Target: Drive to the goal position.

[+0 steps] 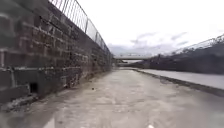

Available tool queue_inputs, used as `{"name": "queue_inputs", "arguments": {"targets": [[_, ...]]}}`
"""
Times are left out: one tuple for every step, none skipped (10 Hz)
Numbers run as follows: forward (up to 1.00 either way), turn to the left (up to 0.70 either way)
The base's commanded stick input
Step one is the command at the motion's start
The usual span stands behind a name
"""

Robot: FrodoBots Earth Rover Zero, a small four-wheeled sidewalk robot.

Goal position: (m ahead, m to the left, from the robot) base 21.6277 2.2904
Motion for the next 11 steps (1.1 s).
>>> {"name": "queue_inputs", "arguments": {"targets": [[1.0, -0.27], [1.0, 0.0], [1.0, 0.0], [1.0, 0.0], [1.0, 0.0], [1.0, 0.0], [1.0, 0.0], [1.0, 0.0], [1.0, 0.0], [1.0, 0.0], [1.0, 0.0]]}}
